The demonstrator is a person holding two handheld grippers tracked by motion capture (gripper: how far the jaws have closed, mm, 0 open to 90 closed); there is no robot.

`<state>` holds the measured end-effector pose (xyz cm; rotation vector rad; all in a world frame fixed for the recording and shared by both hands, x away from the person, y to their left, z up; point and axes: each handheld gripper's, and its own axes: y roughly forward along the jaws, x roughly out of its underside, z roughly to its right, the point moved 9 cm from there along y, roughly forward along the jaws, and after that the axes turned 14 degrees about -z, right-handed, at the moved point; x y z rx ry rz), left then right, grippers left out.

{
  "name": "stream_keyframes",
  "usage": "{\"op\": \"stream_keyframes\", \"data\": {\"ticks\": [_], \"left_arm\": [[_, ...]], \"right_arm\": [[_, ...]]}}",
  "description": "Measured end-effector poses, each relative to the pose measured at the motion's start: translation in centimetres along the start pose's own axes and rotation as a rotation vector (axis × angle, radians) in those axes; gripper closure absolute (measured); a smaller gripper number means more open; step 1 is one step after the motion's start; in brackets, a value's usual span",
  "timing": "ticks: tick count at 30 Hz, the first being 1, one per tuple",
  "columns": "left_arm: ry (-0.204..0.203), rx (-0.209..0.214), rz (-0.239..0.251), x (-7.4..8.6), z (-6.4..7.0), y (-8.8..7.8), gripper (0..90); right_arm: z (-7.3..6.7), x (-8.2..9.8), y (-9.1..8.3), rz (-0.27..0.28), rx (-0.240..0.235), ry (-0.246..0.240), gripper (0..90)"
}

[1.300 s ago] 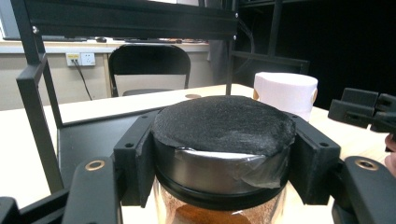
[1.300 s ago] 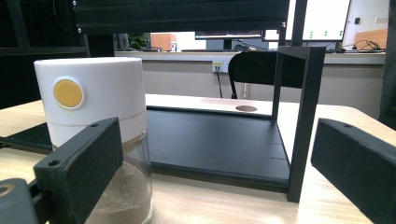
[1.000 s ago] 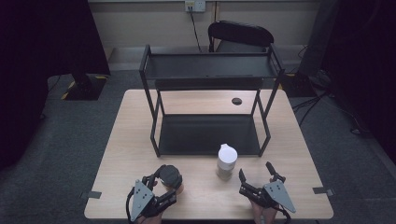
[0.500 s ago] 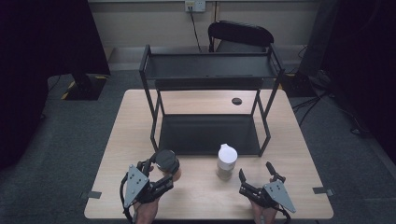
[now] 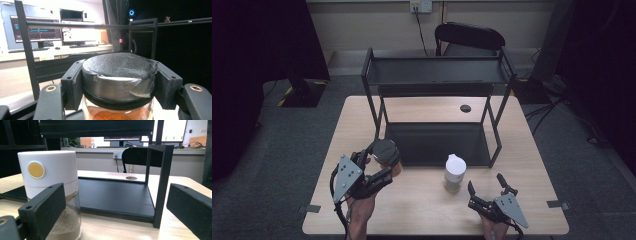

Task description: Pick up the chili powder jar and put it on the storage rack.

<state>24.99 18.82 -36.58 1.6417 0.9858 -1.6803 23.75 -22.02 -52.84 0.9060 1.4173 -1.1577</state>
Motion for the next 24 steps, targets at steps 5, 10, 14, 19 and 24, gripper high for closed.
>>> {"op": "stream_keyframes", "data": {"ticks": [5, 10, 14, 19, 24], "left_arm": [[-0.006, 0.008, 0.008, -1.8, -0.4, 0.8, 35.1], [-0.007, 0.018, 0.018, -3.9, -0.7, 2.0, 35.1], [-0.008, 0.010, 0.016, -5.3, -1.2, 3.0, 35.1], [-0.013, -0.010, 0.019, -7.2, -1.8, 4.2, 35.1], [-0.012, -0.039, 0.024, -9.1, -2.4, 5.3, 35.2]], "right_arm": [[0.0, 0.0, 0.0, 0.000, 0.000, 0.000, 1.4], [0.0, 0.0, 0.0, 0.000, 0.000, 0.000, 1.4], [0.0, 0.0, 0.0, 0.000, 0.000, 0.000, 1.4], [0.0, 0.0, 0.0, 0.000, 0.000, 0.000, 1.4], [0.0, 0.0, 0.0, 0.000, 0.000, 0.000, 1.4]]}}
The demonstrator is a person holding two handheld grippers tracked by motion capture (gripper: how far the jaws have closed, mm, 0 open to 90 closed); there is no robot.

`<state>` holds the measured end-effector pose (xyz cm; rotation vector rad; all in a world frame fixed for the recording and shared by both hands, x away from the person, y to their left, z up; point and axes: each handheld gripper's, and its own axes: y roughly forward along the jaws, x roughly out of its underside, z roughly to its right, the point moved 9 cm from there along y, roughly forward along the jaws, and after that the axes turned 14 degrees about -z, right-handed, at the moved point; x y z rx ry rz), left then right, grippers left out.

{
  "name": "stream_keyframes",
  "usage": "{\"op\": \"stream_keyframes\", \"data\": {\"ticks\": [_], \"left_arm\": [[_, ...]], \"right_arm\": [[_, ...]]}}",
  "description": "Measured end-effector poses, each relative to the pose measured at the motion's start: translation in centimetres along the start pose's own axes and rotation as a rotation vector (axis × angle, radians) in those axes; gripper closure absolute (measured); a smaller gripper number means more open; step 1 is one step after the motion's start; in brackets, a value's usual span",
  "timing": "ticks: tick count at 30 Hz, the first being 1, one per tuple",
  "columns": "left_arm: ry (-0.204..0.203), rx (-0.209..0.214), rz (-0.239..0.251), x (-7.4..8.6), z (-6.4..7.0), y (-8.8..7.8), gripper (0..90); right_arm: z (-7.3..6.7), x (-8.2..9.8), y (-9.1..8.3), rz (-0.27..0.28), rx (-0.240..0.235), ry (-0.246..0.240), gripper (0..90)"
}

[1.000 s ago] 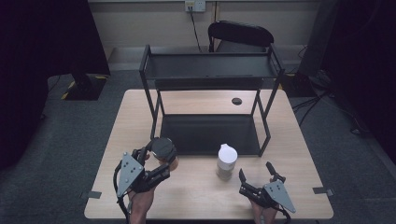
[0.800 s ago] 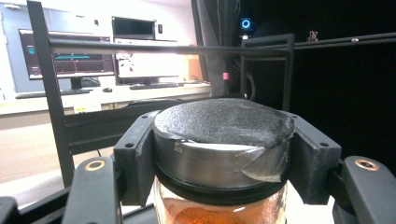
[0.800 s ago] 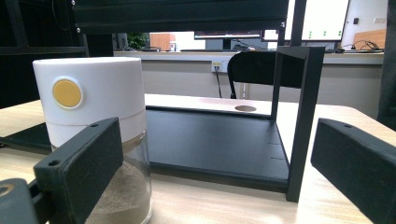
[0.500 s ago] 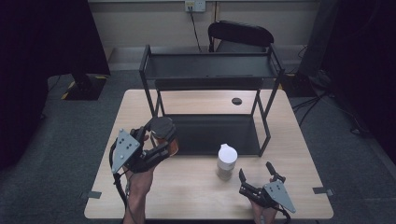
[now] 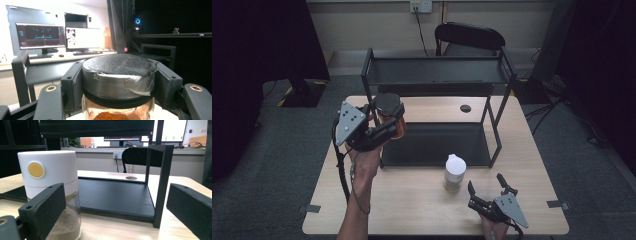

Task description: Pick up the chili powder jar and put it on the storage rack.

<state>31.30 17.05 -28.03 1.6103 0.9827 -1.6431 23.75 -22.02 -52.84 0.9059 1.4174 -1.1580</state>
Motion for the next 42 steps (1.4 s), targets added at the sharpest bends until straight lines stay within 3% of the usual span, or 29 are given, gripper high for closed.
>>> {"op": "stream_keyframes", "data": {"ticks": [15, 22, 25, 28, 32, 42], "left_arm": [[0.022, -0.031, 0.019, -4.7, -0.4, 3.8, 35.2], [0.011, -0.059, 0.033, -6.6, -0.7, 5.9, 35.2], [0.001, -0.058, 0.043, -7.0, -0.8, 7.0, 35.2], [0.034, -0.110, 0.028, -7.1, -0.7, 8.1, 35.2], [0.011, -0.145, 0.028, -7.1, -1.3, 9.2, 35.2], [0.007, -0.173, -0.004, -7.2, -2.0, 11.3, 35.2]], "right_arm": [[0.0, 0.0, 0.0, 0.000, 0.000, 0.000, 1.5], [0.0, 0.0, 0.0, -0.001, -0.002, -0.001, 1.7], [0.0, 0.0, 0.0, -0.001, -0.002, -0.001, 1.7], [0.0, 0.0, 0.0, 0.000, -0.002, -0.001, 1.7], [0.0, 0.0, 0.0, 0.000, 0.000, 0.000, 1.7], [0.0, 0.0, 0.0, 0.001, 0.000, 0.000, 1.7]]}}
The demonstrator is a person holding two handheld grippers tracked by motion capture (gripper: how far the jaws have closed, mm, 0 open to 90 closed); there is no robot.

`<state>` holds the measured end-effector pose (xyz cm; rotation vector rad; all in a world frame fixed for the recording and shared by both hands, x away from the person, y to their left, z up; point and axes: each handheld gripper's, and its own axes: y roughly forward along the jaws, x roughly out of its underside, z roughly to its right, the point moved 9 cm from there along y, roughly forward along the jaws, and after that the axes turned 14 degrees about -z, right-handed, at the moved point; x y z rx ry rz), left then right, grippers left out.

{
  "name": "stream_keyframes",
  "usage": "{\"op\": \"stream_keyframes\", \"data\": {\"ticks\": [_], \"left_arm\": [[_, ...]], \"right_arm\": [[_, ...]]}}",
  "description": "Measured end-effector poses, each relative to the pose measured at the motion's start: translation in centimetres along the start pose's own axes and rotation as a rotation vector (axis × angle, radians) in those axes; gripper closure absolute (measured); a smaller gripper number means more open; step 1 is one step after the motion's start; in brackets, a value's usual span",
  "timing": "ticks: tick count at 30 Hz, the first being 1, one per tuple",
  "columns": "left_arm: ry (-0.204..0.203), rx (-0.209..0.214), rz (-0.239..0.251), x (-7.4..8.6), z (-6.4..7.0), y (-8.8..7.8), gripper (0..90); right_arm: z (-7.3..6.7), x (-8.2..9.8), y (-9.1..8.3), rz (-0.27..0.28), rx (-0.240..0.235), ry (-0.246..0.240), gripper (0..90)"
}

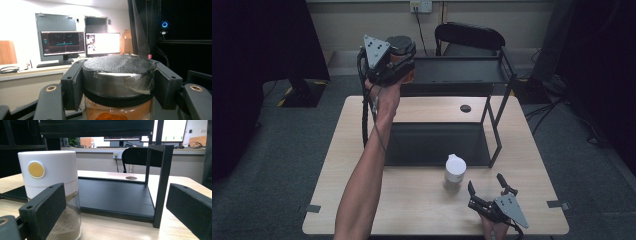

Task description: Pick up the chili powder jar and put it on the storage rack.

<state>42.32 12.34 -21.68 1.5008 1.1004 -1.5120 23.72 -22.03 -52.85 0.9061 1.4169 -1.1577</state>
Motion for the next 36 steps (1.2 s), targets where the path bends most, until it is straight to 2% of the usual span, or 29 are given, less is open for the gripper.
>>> {"op": "stream_keyframes", "data": {"ticks": [5, 8, 10, 12, 16, 23, 30, 32, 34, 36], "left_arm": [[0.006, -0.004, -0.035, -0.2, 0.1, 0.9, 35.1], [0.007, -0.002, -0.036, -0.1, 0.0, 1.1, 35.1], [0.041, -0.009, -0.053, -0.3, 0.1, 1.2, 35.1], [0.023, 0.006, -0.057, -0.4, -0.1, 1.2, 35.0], [0.028, 0.021, -0.070, -0.5, -0.3, 1.1, 35.0], [0.027, 0.025, -0.046, -0.1, -0.4, 1.1, 34.7], [0.018, 0.033, -0.053, -0.2, -0.6, 1.2, 34.2], [-0.002, 0.034, -0.058, -0.2, -0.7, 1.2, 31.7], [0.000, 0.019, -0.057, -0.1, -0.7, 1.2, 24.6], [-0.012, 0.026, -0.046, 0.1, -0.8, 1.1, 18.0]], "right_arm": [[0.0, 0.0, 0.0, 0.000, 0.000, 0.000, 1.7], [0.0, 0.0, 0.0, 0.000, -0.001, 0.000, 1.7], [0.0, 0.0, 0.0, 0.000, -0.001, 0.000, 1.7], [0.0, 0.0, 0.0, 0.000, -0.001, 0.000, 1.7], [0.0, 0.0, 0.0, -0.001, -0.001, 0.000, 1.7], [0.0, 0.0, 0.0, 0.000, -0.001, 0.000, 1.7], [0.0, 0.0, 0.0, 0.000, 0.000, 0.000, 1.7], [0.0, 0.0, 0.0, 0.000, 0.000, 0.000, 1.7], [0.0, 0.0, 0.0, 0.000, 0.000, 0.000, 1.7], [0.0, 0.0, 0.0, 0.000, 0.000, 0.000, 1.7]]}}
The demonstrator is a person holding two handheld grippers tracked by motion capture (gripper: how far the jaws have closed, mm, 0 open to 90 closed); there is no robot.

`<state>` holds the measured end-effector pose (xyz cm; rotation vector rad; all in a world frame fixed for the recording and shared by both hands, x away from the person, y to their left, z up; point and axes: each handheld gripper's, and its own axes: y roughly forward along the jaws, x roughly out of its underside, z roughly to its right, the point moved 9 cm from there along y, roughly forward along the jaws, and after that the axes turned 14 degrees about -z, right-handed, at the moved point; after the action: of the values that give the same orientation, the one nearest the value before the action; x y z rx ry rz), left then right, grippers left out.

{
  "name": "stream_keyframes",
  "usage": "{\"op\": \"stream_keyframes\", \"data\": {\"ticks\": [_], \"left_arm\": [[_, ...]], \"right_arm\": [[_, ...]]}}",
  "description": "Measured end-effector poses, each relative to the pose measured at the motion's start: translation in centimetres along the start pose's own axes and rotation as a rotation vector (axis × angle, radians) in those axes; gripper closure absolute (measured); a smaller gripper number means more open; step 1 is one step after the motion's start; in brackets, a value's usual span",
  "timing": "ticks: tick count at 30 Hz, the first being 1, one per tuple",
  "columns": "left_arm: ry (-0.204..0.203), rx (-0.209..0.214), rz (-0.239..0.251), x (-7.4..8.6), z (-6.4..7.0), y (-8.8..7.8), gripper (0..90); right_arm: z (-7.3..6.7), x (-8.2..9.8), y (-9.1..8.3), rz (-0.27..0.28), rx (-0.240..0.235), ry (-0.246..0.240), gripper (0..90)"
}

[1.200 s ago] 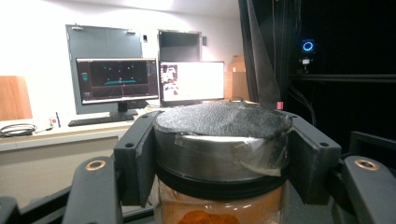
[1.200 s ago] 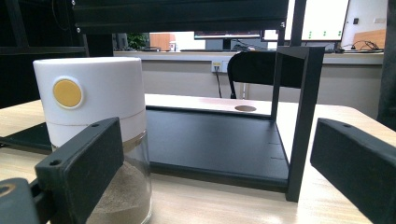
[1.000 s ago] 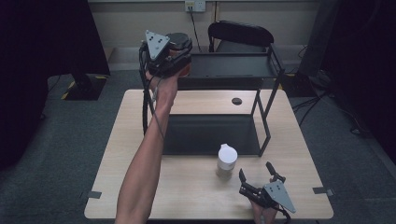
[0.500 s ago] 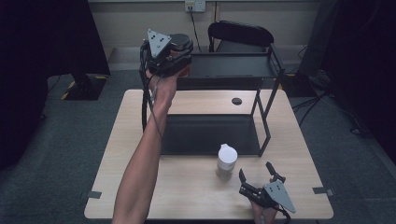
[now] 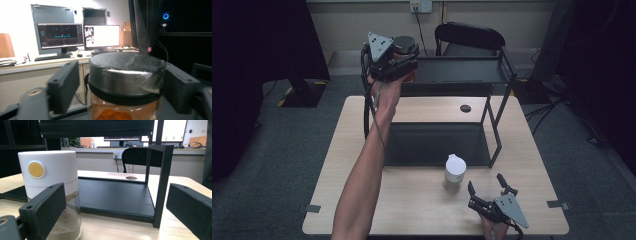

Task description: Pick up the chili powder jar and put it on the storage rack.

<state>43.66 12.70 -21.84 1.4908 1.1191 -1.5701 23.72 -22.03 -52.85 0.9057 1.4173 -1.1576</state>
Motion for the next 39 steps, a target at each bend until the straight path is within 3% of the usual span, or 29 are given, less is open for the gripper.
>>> {"op": "stream_keyframes", "data": {"ticks": [6, 12, 15, 17, 20, 24, 30, 35, 38, 39], "left_arm": [[-0.005, -0.005, 0.011, 0.3, 0.0, -0.4, 0.4], [0.010, 0.017, 0.030, 0.6, 0.2, -1.4, 0.0], [0.005, 0.007, 0.029, 1.0, 0.3, -1.9, 0.0], [-0.007, 0.023, 0.033, 1.5, 0.4, -2.3, 0.0], [0.008, 0.023, 0.050, 2.3, 0.6, -2.9, 0.0], [0.024, 0.032, 0.037, 2.9, 0.7, -3.7, 0.0], [0.025, 0.031, 0.054, 4.2, 0.6, -4.8, 0.0], [0.019, 0.045, 0.054, 5.3, 0.7, -5.8, 0.0], [-0.002, 0.089, 0.060, 5.9, 0.7, -6.6, 0.0], [0.002, 0.085, 0.058, 6.0, 0.8, -7.0, 0.0]], "right_arm": [[0.0, 0.0, 0.0, 0.000, 0.001, 0.000, 1.7], [0.0, 0.0, 0.0, 0.000, 0.001, 0.000, 1.7], [0.0, 0.0, 0.0, 0.000, 0.001, 0.000, 1.7], [0.0, 0.0, 0.0, 0.000, 0.002, 0.000, 1.7], [0.0, 0.0, 0.0, 0.000, 0.005, 0.001, 1.7], [0.0, 0.0, 0.0, 0.000, 0.005, 0.001, 1.7], [0.0, 0.0, 0.0, 0.000, 0.005, 0.001, 1.7], [0.0, 0.0, 0.0, 0.000, 0.006, 0.001, 1.7], [-0.1, 0.0, 0.0, 0.000, 0.006, 0.001, 1.7], [-0.1, 0.0, 0.0, 0.000, 0.006, 0.001, 1.7]]}}
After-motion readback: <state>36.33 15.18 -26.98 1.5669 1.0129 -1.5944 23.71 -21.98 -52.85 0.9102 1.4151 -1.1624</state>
